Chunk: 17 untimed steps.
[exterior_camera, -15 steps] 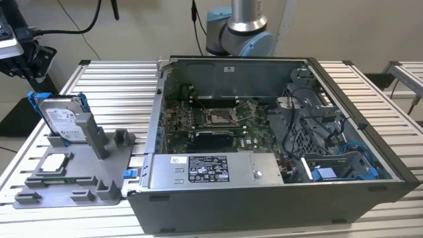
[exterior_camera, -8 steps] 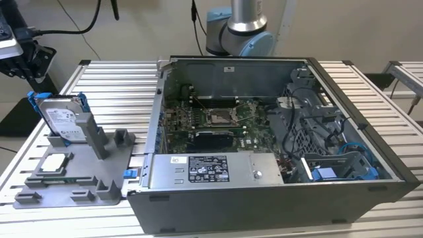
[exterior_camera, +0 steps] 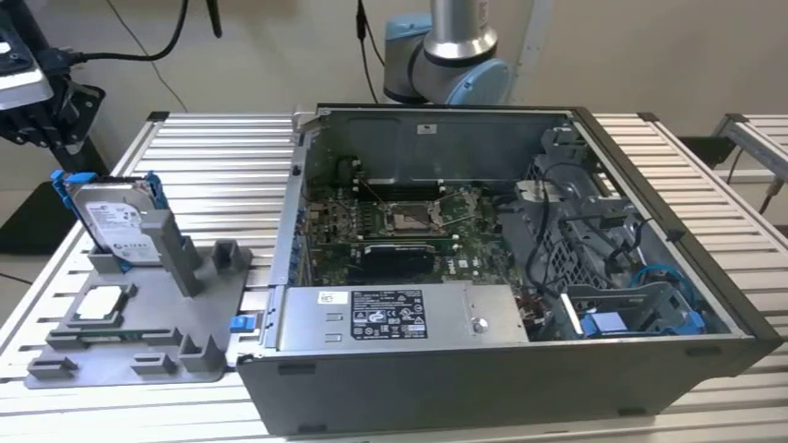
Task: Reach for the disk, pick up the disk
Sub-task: 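Pick up the disk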
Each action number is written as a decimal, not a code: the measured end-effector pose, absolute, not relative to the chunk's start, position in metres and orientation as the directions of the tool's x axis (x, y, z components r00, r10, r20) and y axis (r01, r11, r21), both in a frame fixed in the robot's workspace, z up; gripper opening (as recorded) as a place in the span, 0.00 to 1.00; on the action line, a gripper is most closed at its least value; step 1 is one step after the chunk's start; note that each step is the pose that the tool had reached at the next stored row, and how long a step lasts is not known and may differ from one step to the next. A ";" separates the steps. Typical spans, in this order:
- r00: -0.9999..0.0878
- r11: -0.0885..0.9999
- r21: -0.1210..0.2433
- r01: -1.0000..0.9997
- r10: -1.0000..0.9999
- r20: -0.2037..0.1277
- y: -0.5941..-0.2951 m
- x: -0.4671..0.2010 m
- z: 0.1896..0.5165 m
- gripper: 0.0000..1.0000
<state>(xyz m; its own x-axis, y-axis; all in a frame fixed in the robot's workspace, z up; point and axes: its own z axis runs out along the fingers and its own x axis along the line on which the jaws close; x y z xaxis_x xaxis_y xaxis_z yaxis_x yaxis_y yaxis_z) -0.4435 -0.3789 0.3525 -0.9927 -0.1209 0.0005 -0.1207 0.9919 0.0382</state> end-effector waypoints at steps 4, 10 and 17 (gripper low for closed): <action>-0.981 0.980 0.038 -0.193 -0.193 0.001 -0.379 -0.443 0.353 0.00; -0.954 0.954 0.038 -0.298 -0.299 0.001 -0.379 -0.443 0.353 0.00; -0.909 0.908 0.038 -0.417 -0.417 0.001 -0.379 -0.443 0.353 0.00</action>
<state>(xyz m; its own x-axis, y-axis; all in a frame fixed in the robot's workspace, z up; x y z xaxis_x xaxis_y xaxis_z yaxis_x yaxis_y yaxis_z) -0.4435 -0.3789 0.3525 -0.9089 -0.4170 0.0006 -0.4167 0.9082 0.0382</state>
